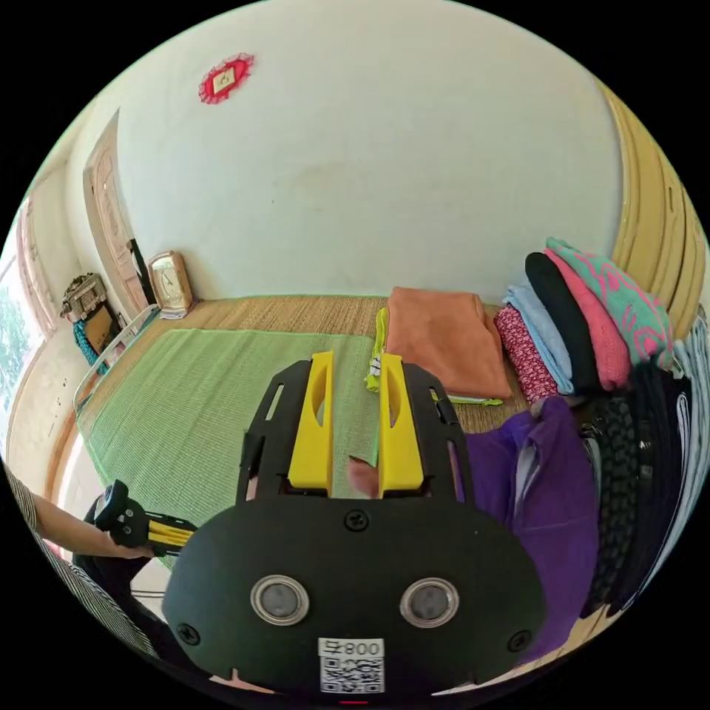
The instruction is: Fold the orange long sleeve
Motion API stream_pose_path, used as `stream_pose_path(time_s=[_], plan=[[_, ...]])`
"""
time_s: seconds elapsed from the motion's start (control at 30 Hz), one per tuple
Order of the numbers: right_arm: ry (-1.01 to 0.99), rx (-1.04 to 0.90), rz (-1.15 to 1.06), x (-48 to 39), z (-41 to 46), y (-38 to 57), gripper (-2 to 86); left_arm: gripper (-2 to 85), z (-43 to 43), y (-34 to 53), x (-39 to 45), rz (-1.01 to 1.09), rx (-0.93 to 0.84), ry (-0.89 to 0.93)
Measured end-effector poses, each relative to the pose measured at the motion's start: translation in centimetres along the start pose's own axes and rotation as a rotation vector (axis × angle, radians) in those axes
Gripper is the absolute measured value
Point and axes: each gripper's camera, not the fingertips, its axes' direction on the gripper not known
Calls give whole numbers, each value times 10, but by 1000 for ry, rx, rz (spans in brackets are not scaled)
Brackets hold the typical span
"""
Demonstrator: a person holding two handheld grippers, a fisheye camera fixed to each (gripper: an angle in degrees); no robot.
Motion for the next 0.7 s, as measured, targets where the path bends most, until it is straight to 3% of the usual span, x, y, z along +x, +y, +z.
stream_pose_path(time_s=[0.13, 0.33, 0.7], plan=[[80, -215, 67, 35, 106, -38, 116, 2, -7, 15, -12, 2, 21, 22], [87, -391, 218, 99, 198, -37, 129, 2, -21, 41, -33, 33, 56, 54], [-258, -147, 861, 254, 200, 60, 112, 1, -48, 84, -78, 7, 87, 156]])
